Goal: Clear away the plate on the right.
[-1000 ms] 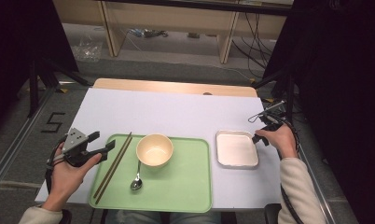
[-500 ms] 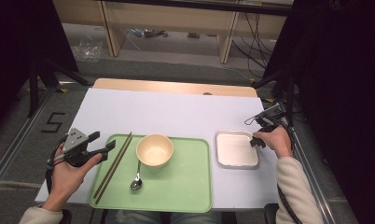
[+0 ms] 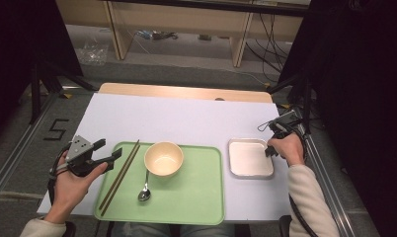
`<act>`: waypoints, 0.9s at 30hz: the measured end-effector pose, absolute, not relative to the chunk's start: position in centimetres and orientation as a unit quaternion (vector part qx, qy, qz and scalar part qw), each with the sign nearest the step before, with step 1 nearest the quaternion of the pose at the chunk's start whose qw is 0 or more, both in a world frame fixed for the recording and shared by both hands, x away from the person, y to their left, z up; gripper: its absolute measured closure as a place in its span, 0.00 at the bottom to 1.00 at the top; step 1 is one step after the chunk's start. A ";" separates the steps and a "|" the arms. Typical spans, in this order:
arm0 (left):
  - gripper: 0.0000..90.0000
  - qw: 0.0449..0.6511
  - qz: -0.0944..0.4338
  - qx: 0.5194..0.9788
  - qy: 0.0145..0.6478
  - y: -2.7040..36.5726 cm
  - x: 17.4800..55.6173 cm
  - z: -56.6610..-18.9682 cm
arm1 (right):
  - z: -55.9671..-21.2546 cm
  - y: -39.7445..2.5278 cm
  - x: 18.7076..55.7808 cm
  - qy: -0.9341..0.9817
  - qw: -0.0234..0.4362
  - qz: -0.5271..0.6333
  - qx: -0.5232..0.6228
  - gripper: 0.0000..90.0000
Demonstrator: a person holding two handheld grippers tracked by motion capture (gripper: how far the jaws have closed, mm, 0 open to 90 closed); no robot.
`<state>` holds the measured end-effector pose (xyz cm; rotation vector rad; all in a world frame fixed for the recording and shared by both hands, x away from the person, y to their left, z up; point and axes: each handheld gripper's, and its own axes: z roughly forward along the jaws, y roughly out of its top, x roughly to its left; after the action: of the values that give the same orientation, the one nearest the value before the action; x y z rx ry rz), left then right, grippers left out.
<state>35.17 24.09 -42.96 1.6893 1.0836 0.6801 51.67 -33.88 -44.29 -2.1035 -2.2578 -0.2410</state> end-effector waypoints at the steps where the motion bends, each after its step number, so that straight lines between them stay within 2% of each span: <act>1: 0.35 0.490 0.280 0.695 0.447 24.1 35.2 -43.0 | -44.5 -34.1 51.7 -0.736 0.021 -0.088 -0.671 0.94; 3: 0.35 0.489 0.279 0.695 0.447 24.1 35.2 -43.0 | -44.6 -34.4 51.7 -0.745 0.013 -0.102 -0.659 0.96; 5: 0.35 0.489 0.279 0.695 0.447 24.1 35.2 -43.0 | -44.3 -34.1 51.7 -0.731 0.036 -0.101 -0.674 0.97; 7: 0.35 0.490 0.279 0.695 0.447 24.1 35.2 -43.0 | -44.3 -34.4 51.7 -0.747 0.019 -0.109 -0.655 0.97; 8: 0.35 0.490 0.279 0.695 0.447 24.1 35.2 -43.0 | -43.8 -34.1 51.7 -0.733 0.043 -0.097 -0.671 0.97; 12: 0.35 0.489 0.279 0.695 0.447 24.0 35.2 -43.0 | -43.7 -34.5 51.7 -0.748 0.018 -0.140 -0.648 0.99; 13: 0.35 0.489 0.279 0.695 0.447 24.0 35.2 -43.0 | -43.0 -34.0 51.6 -0.729 0.043 -0.120 -0.673 0.99; 18: 0.35 0.489 0.279 0.695 0.447 24.0 35.2 -43.0 | -42.8 -34.3 51.6 -0.763 0.020 -0.136 -0.632 0.99; 22: 0.35 0.490 0.279 0.695 0.447 24.1 35.2 -43.0 | -42.3 -33.4 51.4 -0.739 0.039 -0.126 -0.660 0.99; 27: 0.35 0.489 0.279 0.694 0.448 24.1 35.2 -43.0 | -42.2 -33.3 51.2 -0.743 0.028 -0.136 -0.655 0.99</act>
<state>35.20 24.08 -42.99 1.6873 1.0882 0.6770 51.23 -33.28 -42.19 -2.0205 -2.2930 -0.4200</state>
